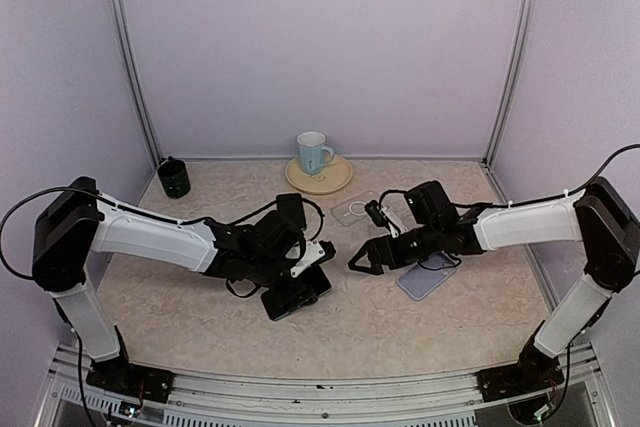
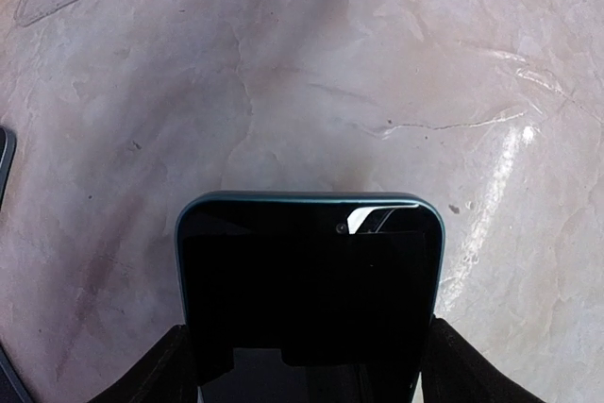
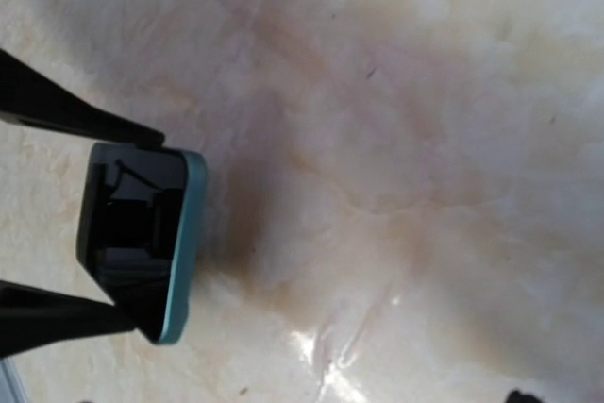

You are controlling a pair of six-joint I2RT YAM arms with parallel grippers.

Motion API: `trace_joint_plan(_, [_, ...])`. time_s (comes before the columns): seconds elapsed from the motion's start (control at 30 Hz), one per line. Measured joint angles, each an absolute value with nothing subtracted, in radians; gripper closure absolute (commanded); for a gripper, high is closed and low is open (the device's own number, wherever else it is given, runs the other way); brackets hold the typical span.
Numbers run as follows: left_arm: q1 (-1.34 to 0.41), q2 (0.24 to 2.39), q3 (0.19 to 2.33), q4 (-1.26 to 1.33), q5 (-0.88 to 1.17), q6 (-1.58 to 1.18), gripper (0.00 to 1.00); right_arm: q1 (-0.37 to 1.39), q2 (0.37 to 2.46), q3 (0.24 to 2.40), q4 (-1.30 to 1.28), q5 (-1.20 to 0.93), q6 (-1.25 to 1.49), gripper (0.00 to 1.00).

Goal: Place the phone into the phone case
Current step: Pass from the left arm to the right

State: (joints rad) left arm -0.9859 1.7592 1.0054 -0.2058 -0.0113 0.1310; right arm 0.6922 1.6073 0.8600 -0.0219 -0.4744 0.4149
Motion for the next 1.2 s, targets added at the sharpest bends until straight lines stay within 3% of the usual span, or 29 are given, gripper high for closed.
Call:
trace_joint_plan(0.6, [-1.056, 1.763, 1.057, -0.07, -0.016, 0.112, 0.57, 0.757, 1.695, 0.884, 0.044, -0.529, 0.478, 0.16])
trace_joint_plan(0.83, [-1.078, 1.778, 1.073, -0.058, -0.019, 0.113, 0.56, 0.761, 1.708, 0.898, 0.06, -0.566, 0.505, 0.29])
trace_joint_plan(1.2, [-1.089, 1.789, 1.073, -0.035, -0.044, 0.113, 0.54, 0.77, 1.736, 0.908, 0.08, -0.631, 0.524, 0.61])
